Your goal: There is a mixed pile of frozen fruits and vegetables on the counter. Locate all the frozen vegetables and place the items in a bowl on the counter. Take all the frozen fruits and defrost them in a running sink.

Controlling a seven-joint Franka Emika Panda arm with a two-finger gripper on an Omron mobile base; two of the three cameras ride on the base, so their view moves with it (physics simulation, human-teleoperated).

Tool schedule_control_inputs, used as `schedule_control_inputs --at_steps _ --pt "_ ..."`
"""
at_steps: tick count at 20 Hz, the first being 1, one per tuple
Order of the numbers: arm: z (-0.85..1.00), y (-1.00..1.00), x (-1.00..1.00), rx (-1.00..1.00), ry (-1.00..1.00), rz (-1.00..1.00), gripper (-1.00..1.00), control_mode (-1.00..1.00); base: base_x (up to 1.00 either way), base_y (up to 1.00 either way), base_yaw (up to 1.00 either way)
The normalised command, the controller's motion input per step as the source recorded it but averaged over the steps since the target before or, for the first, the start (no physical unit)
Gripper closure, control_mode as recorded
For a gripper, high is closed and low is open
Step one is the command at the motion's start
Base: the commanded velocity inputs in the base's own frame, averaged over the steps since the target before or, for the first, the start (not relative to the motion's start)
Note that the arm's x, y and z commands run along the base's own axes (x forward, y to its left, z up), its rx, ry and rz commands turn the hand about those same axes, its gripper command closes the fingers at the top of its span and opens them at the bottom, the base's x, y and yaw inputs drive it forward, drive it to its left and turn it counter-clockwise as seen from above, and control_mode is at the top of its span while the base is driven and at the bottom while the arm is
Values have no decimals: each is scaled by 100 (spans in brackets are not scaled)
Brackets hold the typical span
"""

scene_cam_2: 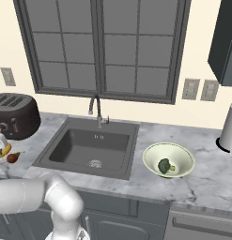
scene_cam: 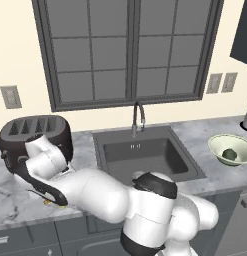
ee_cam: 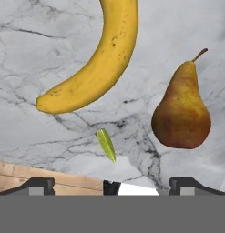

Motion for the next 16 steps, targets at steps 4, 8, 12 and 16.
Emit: schedule_control_inputs --at_steps 4,8,12,16 --pt "-25 -22 0 0 -1 4 -100 -100 0 0 0" --pt "-31 0 4 0 -13 6 -100 -100 0 0 0" --pt "-3 0 23 0 -14 4 -100 -100 0 0 0" --pt "0 0 24 0 -3 3 -100 -100 0 0 0"
